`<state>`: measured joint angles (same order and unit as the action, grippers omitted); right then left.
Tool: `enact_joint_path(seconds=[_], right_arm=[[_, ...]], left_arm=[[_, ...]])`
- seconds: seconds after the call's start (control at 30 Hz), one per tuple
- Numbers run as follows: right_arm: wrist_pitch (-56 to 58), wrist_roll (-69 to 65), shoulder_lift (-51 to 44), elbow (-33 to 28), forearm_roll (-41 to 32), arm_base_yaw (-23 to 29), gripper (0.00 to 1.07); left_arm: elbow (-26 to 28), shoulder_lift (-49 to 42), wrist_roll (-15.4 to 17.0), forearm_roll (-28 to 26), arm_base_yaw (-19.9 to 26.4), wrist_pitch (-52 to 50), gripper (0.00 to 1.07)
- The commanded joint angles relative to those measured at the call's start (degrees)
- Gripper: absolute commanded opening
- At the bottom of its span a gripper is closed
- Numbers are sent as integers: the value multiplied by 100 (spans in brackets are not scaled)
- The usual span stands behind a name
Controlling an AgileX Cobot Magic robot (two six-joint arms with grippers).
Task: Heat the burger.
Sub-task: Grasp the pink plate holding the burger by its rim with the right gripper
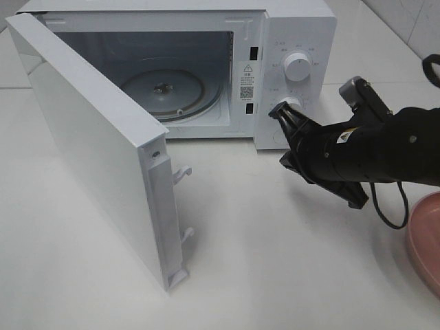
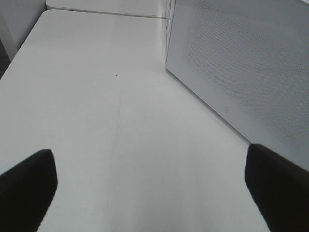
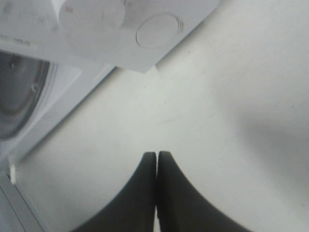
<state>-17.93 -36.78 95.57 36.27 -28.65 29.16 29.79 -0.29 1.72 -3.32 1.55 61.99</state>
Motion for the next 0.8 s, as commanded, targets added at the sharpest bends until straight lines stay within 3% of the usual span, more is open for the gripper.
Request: enact_joint_path(seconds=[0.03,0.33,0.4,0.47,0.8], right_arm=[[590,871,-229,6,69,-29,0],[2555,2756,-842,6,367,-29,2],[2733,2819,-911,6,470,-29,3],[3346,2859,-1152,6,1071,-29,3],[4658,2853,-1627,6,1965,-40,4]], left_arm=[[-17,-132,-11,-34,-6,-86,98],[-17,-132,-11,-34,-6,-86,98],[-17,-132,-11,-34,-6,-86,98],[-17,-132,-11,-34,-6,-86,98],[-17,-132,-11,-34,-6,-86,98]])
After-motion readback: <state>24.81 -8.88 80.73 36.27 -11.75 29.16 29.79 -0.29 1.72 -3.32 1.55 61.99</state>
